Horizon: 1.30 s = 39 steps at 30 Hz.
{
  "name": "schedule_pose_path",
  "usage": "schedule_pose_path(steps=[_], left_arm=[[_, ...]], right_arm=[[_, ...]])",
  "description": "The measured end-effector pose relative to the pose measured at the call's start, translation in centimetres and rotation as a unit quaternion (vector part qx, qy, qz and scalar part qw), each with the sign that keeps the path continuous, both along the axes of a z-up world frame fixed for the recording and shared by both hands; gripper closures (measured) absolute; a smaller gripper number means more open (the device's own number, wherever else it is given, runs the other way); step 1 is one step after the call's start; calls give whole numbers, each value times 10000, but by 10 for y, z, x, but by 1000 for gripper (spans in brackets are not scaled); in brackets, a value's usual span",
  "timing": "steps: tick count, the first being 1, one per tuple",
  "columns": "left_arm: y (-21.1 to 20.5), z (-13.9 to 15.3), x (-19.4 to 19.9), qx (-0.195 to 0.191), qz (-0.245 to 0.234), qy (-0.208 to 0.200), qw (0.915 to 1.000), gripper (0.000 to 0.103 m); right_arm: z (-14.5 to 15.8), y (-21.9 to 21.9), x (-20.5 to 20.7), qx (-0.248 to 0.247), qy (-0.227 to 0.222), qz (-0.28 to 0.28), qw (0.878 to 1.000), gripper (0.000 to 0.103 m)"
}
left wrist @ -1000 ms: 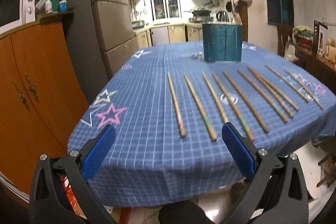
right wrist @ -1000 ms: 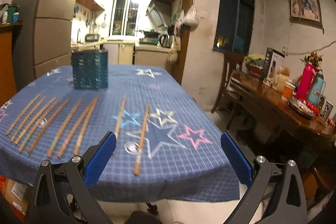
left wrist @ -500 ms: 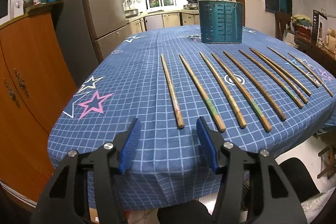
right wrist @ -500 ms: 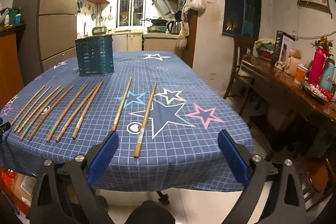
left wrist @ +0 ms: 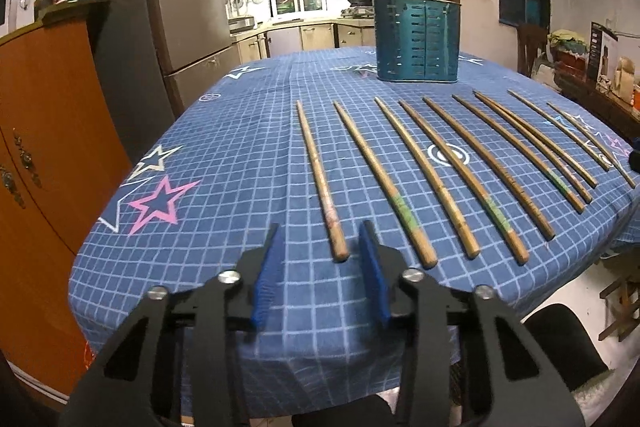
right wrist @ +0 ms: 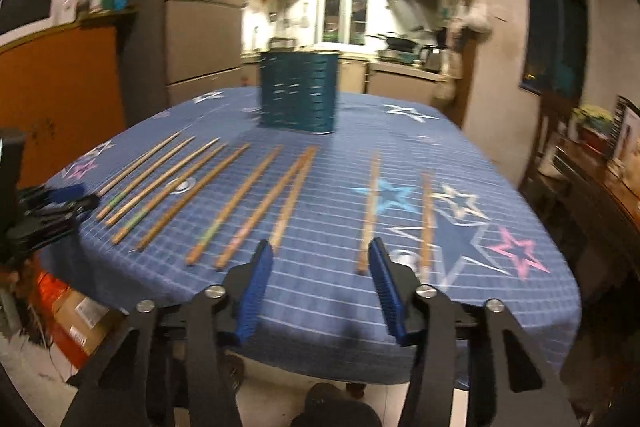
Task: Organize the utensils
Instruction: 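Close the left tool on a wooden chopstick while the right tool grasps another chopstick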
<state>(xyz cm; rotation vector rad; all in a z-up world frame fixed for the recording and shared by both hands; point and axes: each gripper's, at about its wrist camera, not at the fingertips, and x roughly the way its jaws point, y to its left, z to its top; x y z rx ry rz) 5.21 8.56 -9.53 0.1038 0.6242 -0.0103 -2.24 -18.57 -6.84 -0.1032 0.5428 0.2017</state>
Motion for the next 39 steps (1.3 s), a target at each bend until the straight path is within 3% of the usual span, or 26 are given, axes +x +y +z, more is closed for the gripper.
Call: schedule_pose_path(steps=[4,14,21,28,35,39], left_arm=[[-5,-1,1,50,-46,-90,9999,75],[-1,-4,-1,-123,-46,-165,9998,75],[-1,-8,-5,-155,-12,-288,9995,75],[-3,-13,-14,-155,33,-441,9989,75],[-3,-14,-17,-144,72,-549,9984,75],[-6,-15,-19,-159,78,-604,9980,81]], right_arm=[[-6,24,-2,-100,126,341,9993,71],[-20,39,8,-503,203,72,9985,75],[-32,40,22,-607,172,-42,9980,90],[-33,39,20,-383,142,-209,9989,91],[-37,43,19,-466,-15,-360,9983,91],[-38,44,17,-490,-74,-409,9979,91]])
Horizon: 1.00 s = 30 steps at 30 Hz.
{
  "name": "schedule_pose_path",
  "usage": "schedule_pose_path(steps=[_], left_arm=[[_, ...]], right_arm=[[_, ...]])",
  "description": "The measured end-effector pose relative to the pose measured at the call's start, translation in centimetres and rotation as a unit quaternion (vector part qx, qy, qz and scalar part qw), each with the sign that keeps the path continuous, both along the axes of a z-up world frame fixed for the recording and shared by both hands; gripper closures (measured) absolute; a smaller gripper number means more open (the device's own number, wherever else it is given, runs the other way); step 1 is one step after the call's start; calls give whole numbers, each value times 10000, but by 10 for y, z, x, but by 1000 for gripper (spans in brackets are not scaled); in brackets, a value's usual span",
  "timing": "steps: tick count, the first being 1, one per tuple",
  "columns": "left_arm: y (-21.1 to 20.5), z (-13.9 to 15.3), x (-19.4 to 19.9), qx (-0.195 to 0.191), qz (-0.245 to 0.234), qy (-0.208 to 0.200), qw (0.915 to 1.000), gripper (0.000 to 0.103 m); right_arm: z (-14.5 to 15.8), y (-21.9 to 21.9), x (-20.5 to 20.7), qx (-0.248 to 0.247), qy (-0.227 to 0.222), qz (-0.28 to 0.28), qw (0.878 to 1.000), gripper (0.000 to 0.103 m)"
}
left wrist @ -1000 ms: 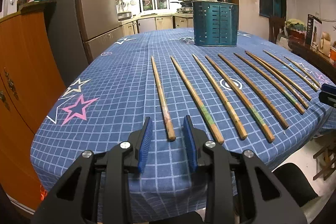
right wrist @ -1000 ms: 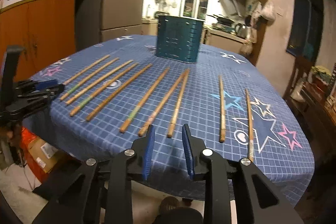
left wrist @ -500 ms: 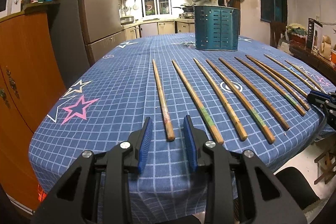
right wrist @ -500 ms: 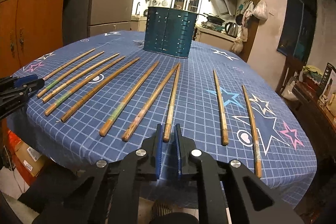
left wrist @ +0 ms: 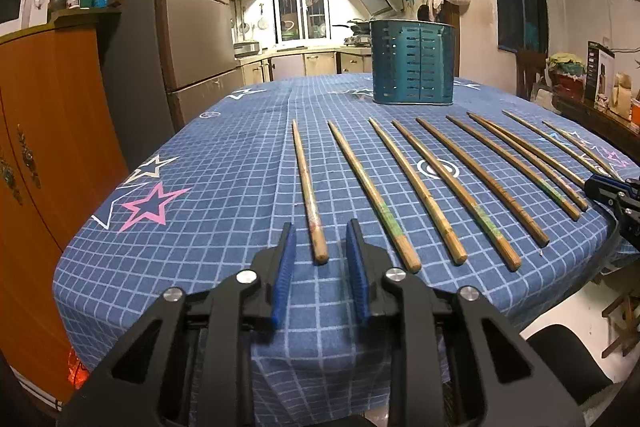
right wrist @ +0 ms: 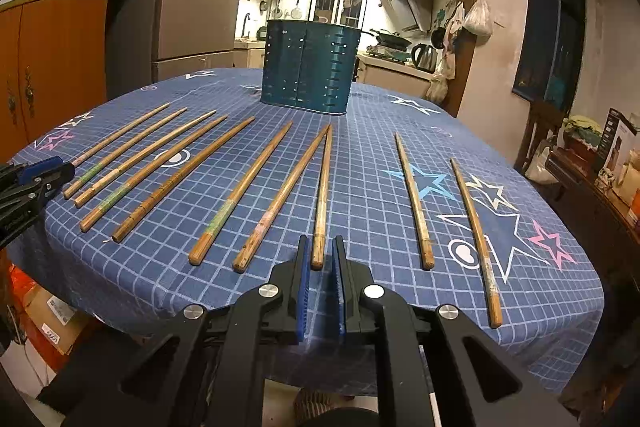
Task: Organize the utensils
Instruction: 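Close the left tool on a wooden chopstick while the right tool grasps another chopstick, then lift the chopsticks and carry both tools over the teal utensil holder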
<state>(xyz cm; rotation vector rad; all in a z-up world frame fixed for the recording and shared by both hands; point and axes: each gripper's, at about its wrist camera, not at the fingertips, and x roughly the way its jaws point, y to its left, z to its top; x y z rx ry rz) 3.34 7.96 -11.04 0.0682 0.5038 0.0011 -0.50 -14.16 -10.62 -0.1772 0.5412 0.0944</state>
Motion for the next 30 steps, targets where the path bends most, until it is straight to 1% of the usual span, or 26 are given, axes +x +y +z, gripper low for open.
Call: schedule_pose_path(steps=[3,10,11,12,15,18,22,26,30], left_arm=[[-4,-1,-2,31,-3,-53,10000,84],[-4,-2,-1,-41,-4,-182,9998,86],[-4,-3,-1,-47,-4,-228,9997,87],[-4,-4,-2,-41,0,-261,9997,88],[-6,-5,-4,-47,-35,-324,9995,95],[-5,-4,-3,-92,-30,-330,9994,96],[0,-2,-3,-164,92,-302,9994,97],[6,11,-9,-182,195,-414,9988,98],[13,34,-20,-207,256,-632,9975,98]], right_arm=[[-3,1,-3,46,-94,-49,9999,91],[-8,4,-12,-37,-387,-95,9992,91],[-8,4,-13,-27,-401,-94,9991,92],[-7,4,-12,10,-390,-69,9992,96],[-6,4,-14,24,-388,-50,9992,96],[-4,2,-16,90,-354,-26,9993,96],[4,0,-23,121,-455,9,9989,96],[16,-6,-28,249,-511,-30,9984,96],[35,-12,-39,291,-664,-6,9974,96]])
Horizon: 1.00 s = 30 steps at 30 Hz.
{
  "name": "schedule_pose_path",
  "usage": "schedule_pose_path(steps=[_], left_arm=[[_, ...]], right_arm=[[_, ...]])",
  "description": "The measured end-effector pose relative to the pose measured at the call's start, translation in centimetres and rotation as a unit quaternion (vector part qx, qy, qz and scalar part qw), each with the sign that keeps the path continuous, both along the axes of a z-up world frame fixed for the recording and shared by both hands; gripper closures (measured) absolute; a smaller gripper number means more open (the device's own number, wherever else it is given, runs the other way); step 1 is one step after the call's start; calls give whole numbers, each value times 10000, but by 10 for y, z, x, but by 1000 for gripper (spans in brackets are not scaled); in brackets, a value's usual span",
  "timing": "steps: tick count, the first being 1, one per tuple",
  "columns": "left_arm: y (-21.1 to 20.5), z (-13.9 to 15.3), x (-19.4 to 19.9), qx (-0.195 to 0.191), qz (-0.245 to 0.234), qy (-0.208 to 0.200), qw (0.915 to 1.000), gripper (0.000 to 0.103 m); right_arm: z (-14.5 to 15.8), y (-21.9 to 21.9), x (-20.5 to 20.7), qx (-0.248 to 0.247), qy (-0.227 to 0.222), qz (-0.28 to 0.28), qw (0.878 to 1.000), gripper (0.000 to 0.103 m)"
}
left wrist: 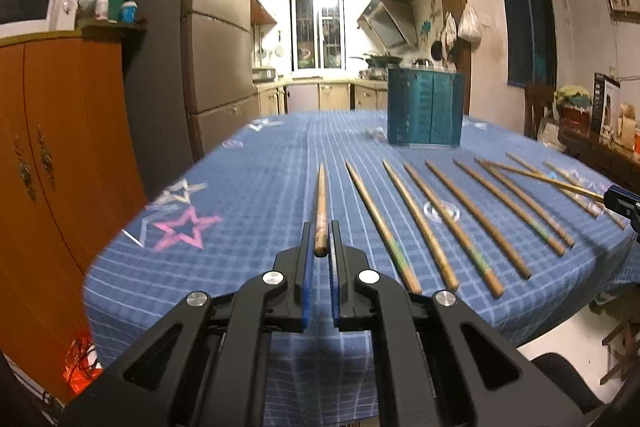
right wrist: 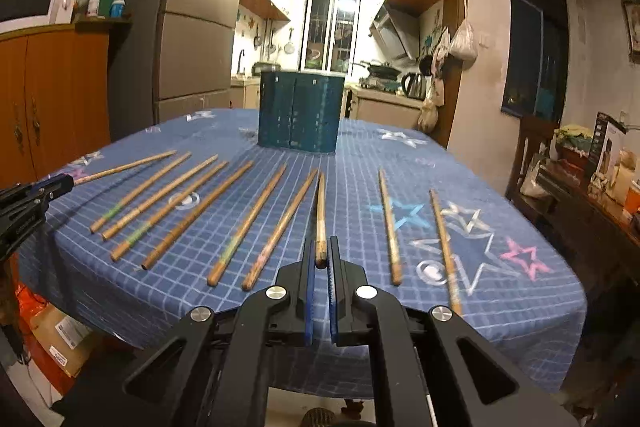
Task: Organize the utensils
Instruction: 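Lift the chopsticks and carry both tools over the teal utensil holder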
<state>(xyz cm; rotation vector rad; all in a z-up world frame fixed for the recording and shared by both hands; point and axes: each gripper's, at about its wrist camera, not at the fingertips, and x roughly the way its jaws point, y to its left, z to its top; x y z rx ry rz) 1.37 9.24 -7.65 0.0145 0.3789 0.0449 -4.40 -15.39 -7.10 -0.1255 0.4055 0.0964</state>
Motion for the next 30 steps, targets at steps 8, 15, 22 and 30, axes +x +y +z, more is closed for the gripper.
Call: schedule_pose_path(steps=[8,15,22,30], left_arm=[[9,49,-11,-146,45,-304,9994,98],[7,105,-8,-258,-295,-513,9979,98],[5,145,16,-559,-614,-421,9957,98],[3,168,39,-643,-794,-245,9945,98]], right_arm=[[48,-10,-18,-25,-421,121,9990,96],[93,-18,-17,-29,-675,369,9970,96],[128,-27,15,32,-553,711,9959,96],[163,-28,45,34,-400,971,9945,96]])
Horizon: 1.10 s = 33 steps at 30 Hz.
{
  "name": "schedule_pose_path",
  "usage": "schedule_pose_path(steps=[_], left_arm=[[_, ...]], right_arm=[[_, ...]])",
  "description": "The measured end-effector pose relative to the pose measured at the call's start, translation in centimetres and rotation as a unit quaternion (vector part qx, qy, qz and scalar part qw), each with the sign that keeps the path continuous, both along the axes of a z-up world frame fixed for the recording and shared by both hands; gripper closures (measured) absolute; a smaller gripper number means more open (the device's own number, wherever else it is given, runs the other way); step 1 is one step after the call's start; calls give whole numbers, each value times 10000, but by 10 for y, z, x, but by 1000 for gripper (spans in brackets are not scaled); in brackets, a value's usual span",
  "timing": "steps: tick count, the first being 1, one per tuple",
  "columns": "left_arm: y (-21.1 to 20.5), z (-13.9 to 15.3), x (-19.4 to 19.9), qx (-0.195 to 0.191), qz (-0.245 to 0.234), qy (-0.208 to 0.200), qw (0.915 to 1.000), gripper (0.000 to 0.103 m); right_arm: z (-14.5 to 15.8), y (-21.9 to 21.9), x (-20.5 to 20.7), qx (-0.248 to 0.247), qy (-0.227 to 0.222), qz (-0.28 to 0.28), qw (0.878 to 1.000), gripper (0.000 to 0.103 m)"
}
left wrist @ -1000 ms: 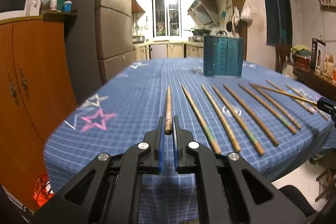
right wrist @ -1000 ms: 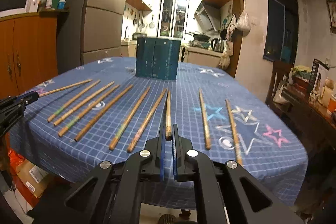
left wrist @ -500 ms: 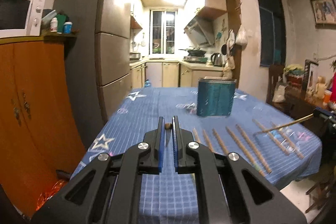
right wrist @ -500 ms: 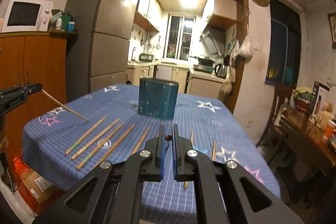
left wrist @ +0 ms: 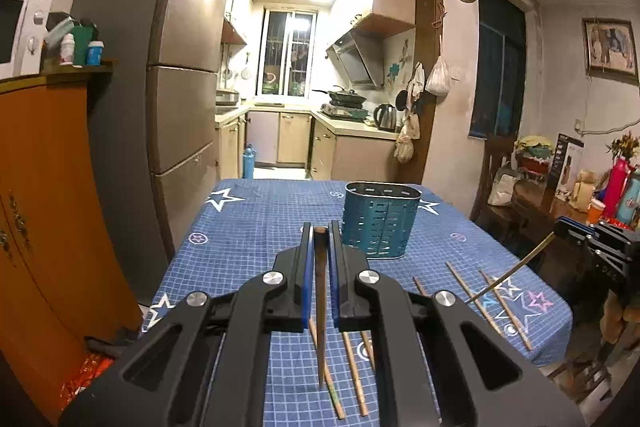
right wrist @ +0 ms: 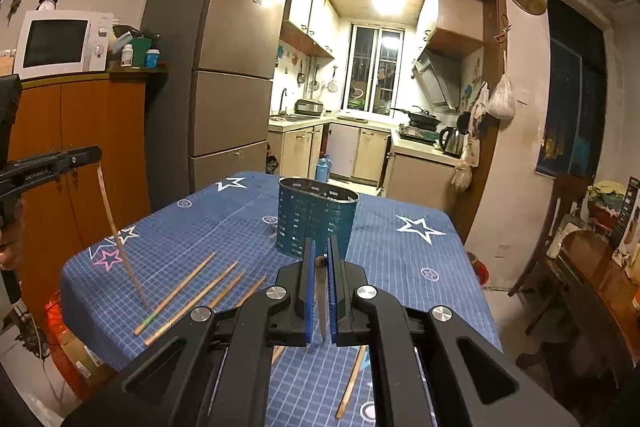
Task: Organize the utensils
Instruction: 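Lift the chopsticks and carry both tools over the teal utensil holder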
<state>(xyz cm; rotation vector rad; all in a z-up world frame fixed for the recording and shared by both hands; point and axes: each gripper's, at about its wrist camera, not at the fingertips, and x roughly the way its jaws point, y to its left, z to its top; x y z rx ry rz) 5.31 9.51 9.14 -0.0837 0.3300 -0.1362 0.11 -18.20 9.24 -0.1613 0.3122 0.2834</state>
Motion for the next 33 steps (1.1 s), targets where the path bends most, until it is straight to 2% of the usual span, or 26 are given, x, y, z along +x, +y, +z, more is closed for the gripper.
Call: schedule_pose_path(steps=[9,17,24,28,31,33], left_arm=[[-4,9,2,67,-118,-78,9999,98],[-24,29,26,204,-357,-246,9989,98],[-48,66,73,85,-640,-545,9964,98],[-65,95,114,4,-785,-861,9932,98],[-79,113,140,126,-700,-1188,9904,98],[-82,121,156,75,-712,-1320,9887,98]], right_arm=[[13,-4,14,151,239,187,9994,96],[31,-2,27,244,243,260,9991,96],[74,-2,67,429,145,289,9986,96],[106,0,104,592,35,269,9979,96],[131,6,132,672,-137,210,9974,96],[143,9,150,710,-252,157,9970,96]])
